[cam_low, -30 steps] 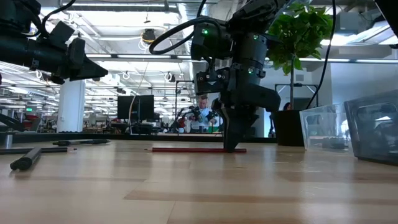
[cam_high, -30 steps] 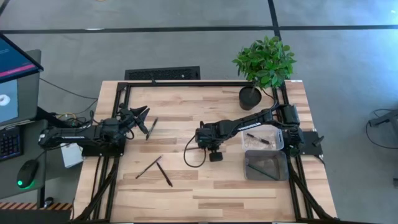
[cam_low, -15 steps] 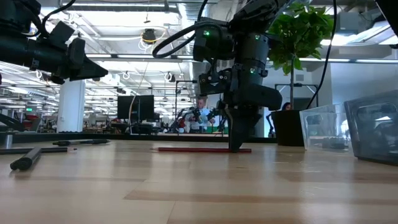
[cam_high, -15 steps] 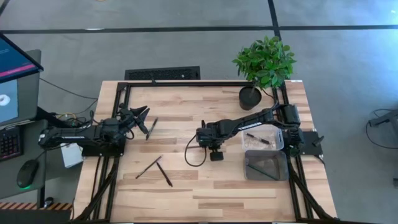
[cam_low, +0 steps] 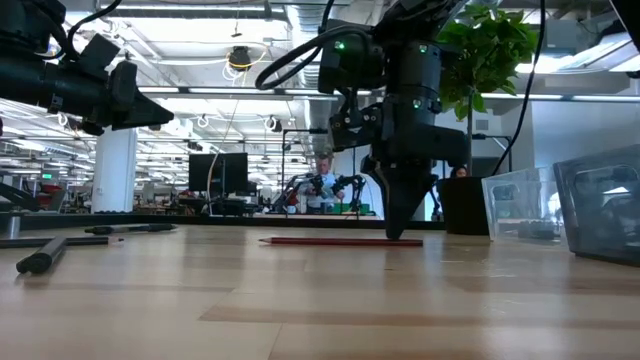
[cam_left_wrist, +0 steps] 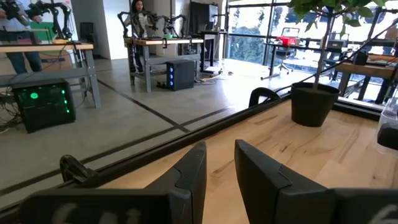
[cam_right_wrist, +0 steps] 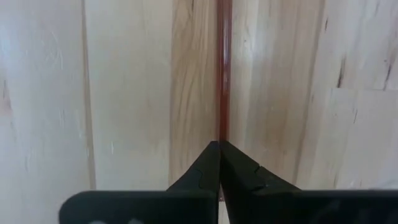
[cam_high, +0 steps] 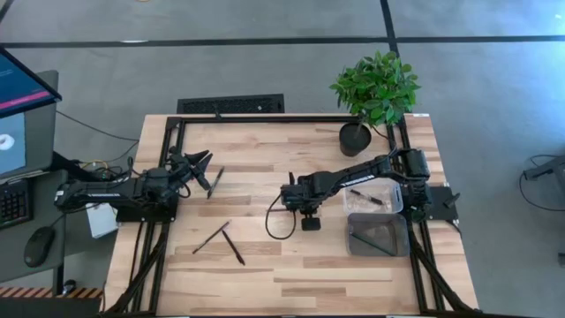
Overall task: Sort pens & pencils
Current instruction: Put the brown pencil into the black transparent bin
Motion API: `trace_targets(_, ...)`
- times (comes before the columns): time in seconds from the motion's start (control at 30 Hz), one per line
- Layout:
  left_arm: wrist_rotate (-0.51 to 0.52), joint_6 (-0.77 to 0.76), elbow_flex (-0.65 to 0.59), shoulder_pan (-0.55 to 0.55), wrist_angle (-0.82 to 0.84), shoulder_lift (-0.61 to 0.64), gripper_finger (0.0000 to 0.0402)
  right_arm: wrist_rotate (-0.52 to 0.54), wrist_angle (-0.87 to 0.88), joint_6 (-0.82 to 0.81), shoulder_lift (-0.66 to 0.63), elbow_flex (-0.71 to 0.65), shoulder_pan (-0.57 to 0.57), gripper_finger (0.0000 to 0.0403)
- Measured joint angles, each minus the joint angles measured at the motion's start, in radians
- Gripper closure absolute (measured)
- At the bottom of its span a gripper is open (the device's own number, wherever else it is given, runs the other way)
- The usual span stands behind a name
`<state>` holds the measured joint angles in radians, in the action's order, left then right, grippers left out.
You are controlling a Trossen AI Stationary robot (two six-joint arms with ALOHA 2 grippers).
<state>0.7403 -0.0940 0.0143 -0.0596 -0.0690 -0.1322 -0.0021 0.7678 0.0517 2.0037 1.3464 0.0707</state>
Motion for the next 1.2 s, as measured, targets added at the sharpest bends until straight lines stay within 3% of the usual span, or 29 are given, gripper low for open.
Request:
trace_targets(0.7,0.000,-0.026,0.000,0.000,0.000,0.000,0.0329,-0.001,0.073,-0.027,0.003,0.001,0.021,0.0349)
trace_targets(1.2,0.000,-0.024,0.000,0.000,0.000,0.000,0.0329,0.003,0.175,-0.027,0.002,0.019,0.019,0.0230)
